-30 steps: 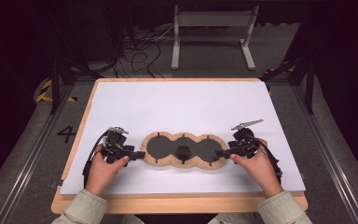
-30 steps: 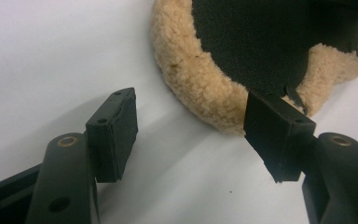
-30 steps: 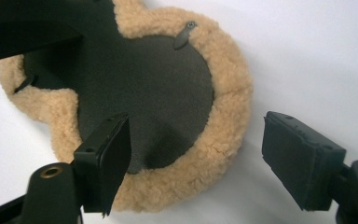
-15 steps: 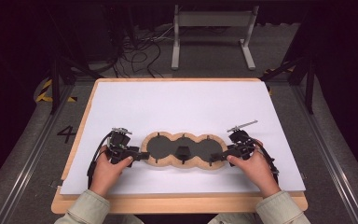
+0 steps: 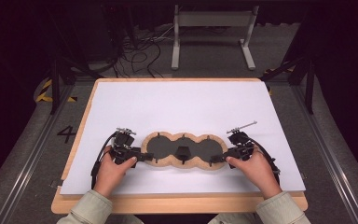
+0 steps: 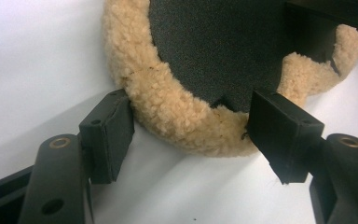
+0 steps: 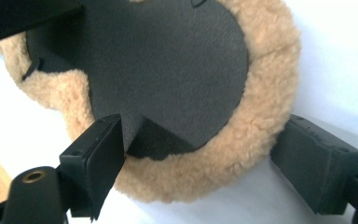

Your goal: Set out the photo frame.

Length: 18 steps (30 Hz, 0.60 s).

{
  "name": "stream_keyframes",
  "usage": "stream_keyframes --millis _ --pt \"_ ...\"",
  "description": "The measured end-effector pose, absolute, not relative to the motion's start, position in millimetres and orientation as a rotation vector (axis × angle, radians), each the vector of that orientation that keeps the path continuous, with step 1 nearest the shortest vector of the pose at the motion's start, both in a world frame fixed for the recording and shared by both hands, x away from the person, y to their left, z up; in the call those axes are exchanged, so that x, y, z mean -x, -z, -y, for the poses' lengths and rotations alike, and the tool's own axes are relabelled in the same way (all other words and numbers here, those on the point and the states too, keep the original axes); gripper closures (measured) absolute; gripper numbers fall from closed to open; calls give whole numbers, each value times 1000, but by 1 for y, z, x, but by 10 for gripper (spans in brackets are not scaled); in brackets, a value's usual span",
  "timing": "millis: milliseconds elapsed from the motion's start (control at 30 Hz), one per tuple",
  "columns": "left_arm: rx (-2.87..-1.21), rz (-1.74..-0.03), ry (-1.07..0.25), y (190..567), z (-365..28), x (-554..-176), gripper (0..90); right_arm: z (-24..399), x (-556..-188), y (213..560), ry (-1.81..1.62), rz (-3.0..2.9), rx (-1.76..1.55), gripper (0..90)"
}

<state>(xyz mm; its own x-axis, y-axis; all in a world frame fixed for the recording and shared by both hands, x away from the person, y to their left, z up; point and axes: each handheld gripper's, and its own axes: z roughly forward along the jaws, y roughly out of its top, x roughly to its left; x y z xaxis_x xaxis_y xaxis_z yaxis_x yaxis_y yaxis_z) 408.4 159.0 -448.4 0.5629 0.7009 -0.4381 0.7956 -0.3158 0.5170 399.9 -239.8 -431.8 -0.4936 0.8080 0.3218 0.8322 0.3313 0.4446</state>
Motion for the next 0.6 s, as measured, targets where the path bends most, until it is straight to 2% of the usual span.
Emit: stream_keyframes --millis 133,300,600 --pt "-2087 -1204 174 448 -157 -409 313 237 -399 432 876 2538 1565 160" --pt "-2144 -1212 156 446 -147 -408 219 236 -396 433 886 2557 1560 156" --pt "-2141 -1230 137 445 -146 -407 232 235 -394 434 903 2546 1593 160"
